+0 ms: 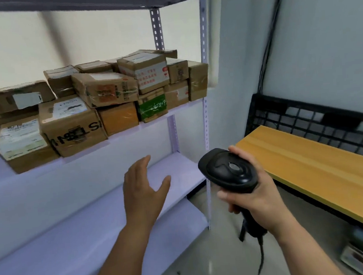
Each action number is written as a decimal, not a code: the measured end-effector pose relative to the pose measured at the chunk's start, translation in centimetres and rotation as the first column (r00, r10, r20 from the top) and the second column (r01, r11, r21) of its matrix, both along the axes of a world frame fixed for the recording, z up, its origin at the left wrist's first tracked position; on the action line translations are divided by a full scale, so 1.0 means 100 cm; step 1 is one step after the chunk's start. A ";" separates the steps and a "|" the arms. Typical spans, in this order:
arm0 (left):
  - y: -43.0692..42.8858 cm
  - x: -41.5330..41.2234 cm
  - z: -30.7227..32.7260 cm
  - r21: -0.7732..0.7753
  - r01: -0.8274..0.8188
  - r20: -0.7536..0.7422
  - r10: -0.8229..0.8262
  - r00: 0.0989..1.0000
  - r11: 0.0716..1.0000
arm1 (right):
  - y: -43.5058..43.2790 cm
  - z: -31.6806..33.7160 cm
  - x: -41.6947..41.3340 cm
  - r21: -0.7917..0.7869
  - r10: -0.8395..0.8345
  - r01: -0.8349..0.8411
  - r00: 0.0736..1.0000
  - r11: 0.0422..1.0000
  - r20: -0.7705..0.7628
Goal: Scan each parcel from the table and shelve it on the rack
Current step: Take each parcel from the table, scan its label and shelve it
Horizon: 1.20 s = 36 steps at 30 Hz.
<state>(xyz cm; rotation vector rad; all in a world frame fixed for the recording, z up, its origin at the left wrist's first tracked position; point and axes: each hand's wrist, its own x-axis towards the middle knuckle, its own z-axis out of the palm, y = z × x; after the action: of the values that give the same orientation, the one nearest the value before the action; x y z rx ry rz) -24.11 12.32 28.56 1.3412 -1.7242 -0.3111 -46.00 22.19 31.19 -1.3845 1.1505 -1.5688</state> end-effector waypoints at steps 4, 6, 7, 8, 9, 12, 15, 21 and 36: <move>0.015 -0.069 -0.001 0.037 0.127 0.051 -0.129 0.990 0.991 | 0.032 -0.008 -0.049 -0.012 -0.086 0.086 0.996 0.996 -0.037; 0.023 -0.105 -0.003 0.044 0.186 0.073 -0.189 0.979 0.981 | 0.049 -0.009 -0.074 -0.015 -0.122 0.122 0.991 0.992 -0.050; 0.027 -0.123 -0.004 0.044 0.213 0.082 -0.216 0.973 0.976 | 0.058 -0.009 -0.087 -0.011 -0.141 0.141 0.989 0.990 -0.050; 0.032 -0.141 -0.005 0.043 0.236 0.089 -0.239 0.967 0.971 | 0.066 -0.009 -0.099 -0.006 -0.161 0.161 0.986 0.987 -0.047; 0.037 -0.158 -0.007 0.045 0.254 0.091 -0.257 0.962 0.966 | 0.074 -0.009 -0.112 -0.004 -0.181 0.181 0.982 0.983 -0.050; 0.054 -0.207 -0.013 0.039 0.297 0.079 -0.299 0.951 0.954 | 0.099 -0.010 -0.151 0.004 -0.252 0.254 0.963 0.967 -0.094; 0.070 -0.253 -0.023 0.036 0.353 0.078 -0.355 0.932 0.935 | 0.125 -0.014 -0.186 0.034 -0.304 0.309 0.947 0.950 -0.098; 0.106 -0.334 -0.038 0.116 0.489 0.084 -0.499 0.863 0.865 | 0.173 -0.029 -0.244 0.066 -0.446 0.452 0.890 0.889 -0.092; 0.132 -0.532 -0.064 0.276 0.738 0.071 -0.779 0.623 0.615 | 0.231 -0.045 -0.383 0.184 -0.750 0.751 0.655 0.634 -0.091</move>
<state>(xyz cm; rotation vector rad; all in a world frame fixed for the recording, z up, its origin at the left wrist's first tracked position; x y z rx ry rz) -77.32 25.51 22.20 0.6909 -2.4313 -0.9130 -84.33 45.24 26.71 -0.7689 2.0098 -1.9058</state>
